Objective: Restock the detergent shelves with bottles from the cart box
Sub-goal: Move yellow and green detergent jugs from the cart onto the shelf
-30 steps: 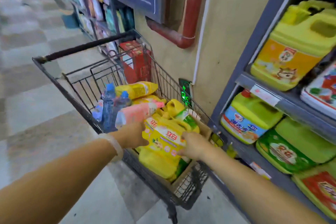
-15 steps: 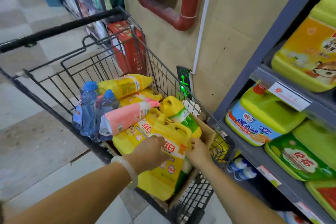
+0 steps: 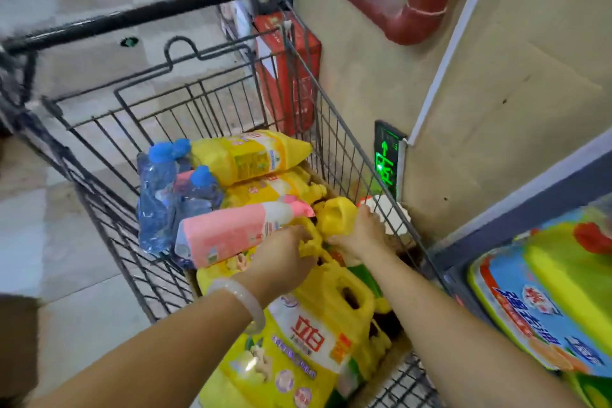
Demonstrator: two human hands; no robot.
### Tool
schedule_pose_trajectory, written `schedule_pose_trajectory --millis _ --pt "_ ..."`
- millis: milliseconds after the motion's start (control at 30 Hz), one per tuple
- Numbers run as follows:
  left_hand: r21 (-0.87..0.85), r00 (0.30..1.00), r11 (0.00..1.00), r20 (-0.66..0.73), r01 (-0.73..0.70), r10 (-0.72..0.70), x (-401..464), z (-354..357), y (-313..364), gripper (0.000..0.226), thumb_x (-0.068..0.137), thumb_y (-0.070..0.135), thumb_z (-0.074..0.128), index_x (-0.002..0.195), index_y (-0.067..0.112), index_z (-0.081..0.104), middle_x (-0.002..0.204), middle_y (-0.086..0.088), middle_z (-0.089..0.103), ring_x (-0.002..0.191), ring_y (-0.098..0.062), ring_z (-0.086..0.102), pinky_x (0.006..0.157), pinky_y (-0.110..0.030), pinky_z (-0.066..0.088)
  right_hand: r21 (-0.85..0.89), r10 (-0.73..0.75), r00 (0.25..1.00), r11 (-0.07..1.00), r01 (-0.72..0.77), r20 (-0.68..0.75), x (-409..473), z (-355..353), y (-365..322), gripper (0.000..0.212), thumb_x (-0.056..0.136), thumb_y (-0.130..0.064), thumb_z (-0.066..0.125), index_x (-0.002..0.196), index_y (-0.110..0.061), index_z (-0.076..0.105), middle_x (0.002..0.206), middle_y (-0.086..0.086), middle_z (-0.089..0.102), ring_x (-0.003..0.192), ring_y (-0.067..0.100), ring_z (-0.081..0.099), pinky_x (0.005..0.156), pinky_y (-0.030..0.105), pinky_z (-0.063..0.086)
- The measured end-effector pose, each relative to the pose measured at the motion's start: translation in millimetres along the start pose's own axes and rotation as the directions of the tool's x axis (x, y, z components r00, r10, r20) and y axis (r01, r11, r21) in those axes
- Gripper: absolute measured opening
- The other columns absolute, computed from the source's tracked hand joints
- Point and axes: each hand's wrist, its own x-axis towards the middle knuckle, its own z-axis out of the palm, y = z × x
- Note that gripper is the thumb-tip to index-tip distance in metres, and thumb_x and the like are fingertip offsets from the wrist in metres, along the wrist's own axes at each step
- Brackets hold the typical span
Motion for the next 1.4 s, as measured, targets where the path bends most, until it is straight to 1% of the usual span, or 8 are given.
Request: schedule_pose_trajectory --millis 267,633,767,900,1033,1167,1267,1400 --pt "-0.042 0.997 0.996 0.014 0.079 -0.079 30 20 11 0.029 0.087 0.025 0.06 0.113 0.013 0.058 0.116 -0.007 0.061 0.107 -0.026 0.057 0.083 -0.03 0.044 -0.117 -0.054 0.997 0.992 0.048 -0.048 3 -1 16 0.083 0.069 -0.047 0.077 0.131 -0.012 0.035 0.131 0.01 0.05 0.122 0.031 0.049 0.089 0.04 0.046" --pt "-0.162 0.993 0.984 0.103 0.08 -0.064 23 17 24 0.073 0.073 0.048 0.075 0.132 0.016 0.046 0.131 -0.003 0.054 0.117 -0.021 0.053 0.085 -0.027 0.045 0.454 -0.136 0.949 0.853 0.259 -0.284 -73 -96 47 0.082 0.055 -0.025 0.088 0.122 -0.025 0.041 0.12 0.0 0.053 0.113 0.024 0.053 0.09 0.042 0.047" --pt "-0.631 0.99 0.776 0.121 0.023 0.069 13 -1 35 0.11 0.057 0.041 0.088 0.145 0.023 0.024 0.138 0.011 0.046 0.129 -0.011 0.046 0.099 -0.027 0.044 0.535 -0.227 0.907 0.746 0.396 -0.355 -101 -146 29 0.079 0.039 -0.035 0.088 0.105 -0.038 0.044 0.113 -0.006 0.059 0.105 0.015 0.06 0.086 0.037 0.053" --pt "-0.836 0.933 0.547 0.171 -0.033 0.317 -2 -43 54 0.06 0.068 0.011 0.083 0.118 0.017 0.05 0.1 0.006 0.069 0.081 0.004 0.068 0.064 -0.011 0.053 0.711 -0.192 0.893 0.548 0.441 -0.406 -138 -186 15 0.067 0.053 -0.001 0.087 0.104 -0.024 0.048 0.108 0.003 0.062 0.09 0.011 0.064 0.072 0.023 0.056" --pt "-0.907 0.891 0.42 0.164 -0.032 0.424 -29 -78 64 0.064 0.054 0.02 0.088 0.112 0.013 0.062 0.101 -0.007 0.074 0.085 -0.019 0.072 0.07 -0.026 0.057 0.825 -0.104 0.904 0.376 0.421 -0.414 -176 -209 0 0.053 0.07 0.001 0.075 0.115 -0.011 0.048 0.096 0.003 0.067 0.065 0.003 0.068 0.054 0.017 0.052" --pt "-0.938 0.897 0.345 0.12 -0.039 0.426 -69 -96 81 0.059 0.057 0.012 0.077 0.114 0.012 0.062 0.098 -0.008 0.075 0.086 -0.023 0.072 0.07 -0.032 0.059 0.755 -0.203 0.909 0.506 0.416 -0.364 -222 -222 -2 0.079 0.061 -0.016 0.085 0.128 -0.014 0.043 0.114 0.005 0.067 0.091 0.011 0.07 0.077 0.029 0.058" --pt "-0.952 0.883 0.299 0.088 -0.061 0.46 -98 -109 91 0.068 0.053 0.012 0.078 0.118 0.01 0.059 0.095 -0.008 0.075 0.082 -0.022 0.073 0.068 -0.034 0.06 0.655 -0.267 0.907 0.628 0.42 -0.325 -264 -223 -1 0.078 0.061 -0.003 0.085 0.124 -0.023 0.044 0.117 -0.002 0.065 0.1 0.007 0.066 0.082 0.03 0.057" --pt "-0.937 0.822 0.335 0.112 -0.1 0.558 -137 -124 110 0.073 0.054 0.015 0.085 0.122 0.009 0.058 0.103 -0.013 0.073 0.09 -0.028 0.071 0.075 -0.042 0.059 0.631 -0.202 0.861 0.606 0.483 -0.466 -323 -226 9 0.064 0.06 0.001 0.083 0.11 -0.027 0.055 0.108 -0.007 0.07 0.096 0.008 0.069 0.078 0.027 0.057"
